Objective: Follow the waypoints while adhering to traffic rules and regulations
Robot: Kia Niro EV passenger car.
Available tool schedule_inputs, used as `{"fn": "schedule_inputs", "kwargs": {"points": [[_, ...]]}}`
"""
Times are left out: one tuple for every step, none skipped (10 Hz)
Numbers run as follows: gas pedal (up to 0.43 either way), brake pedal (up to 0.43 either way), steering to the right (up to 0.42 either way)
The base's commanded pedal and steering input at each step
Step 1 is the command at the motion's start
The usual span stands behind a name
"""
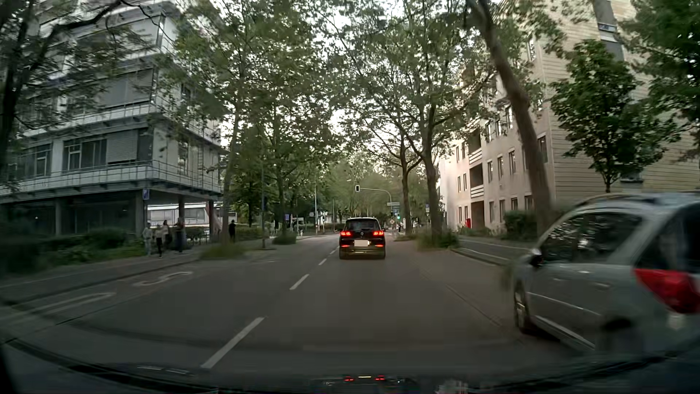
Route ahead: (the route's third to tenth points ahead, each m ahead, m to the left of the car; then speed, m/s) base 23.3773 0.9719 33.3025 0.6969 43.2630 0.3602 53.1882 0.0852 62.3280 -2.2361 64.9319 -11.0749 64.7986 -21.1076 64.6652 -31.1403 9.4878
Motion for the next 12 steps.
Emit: {"fn": "schedule_inputs", "kwargs": {"points": [[0.11, 0.0, 0.002], [0.087, 0.0, 0.002], [0.047, 0.0, 0.002], [0.039, 0.0, 0.002], [0.028, 0.0, 0.002], [0.028, 0.0, 0.002], [0.028, 0.0, 0.002], [0.02, 0.0, 0.002], [0.008, 0.0, 0.001], [0.008, 0.0, 0.0], [0.008, 0.0, -0.001], [0.008, 0.0, -0.001]]}}
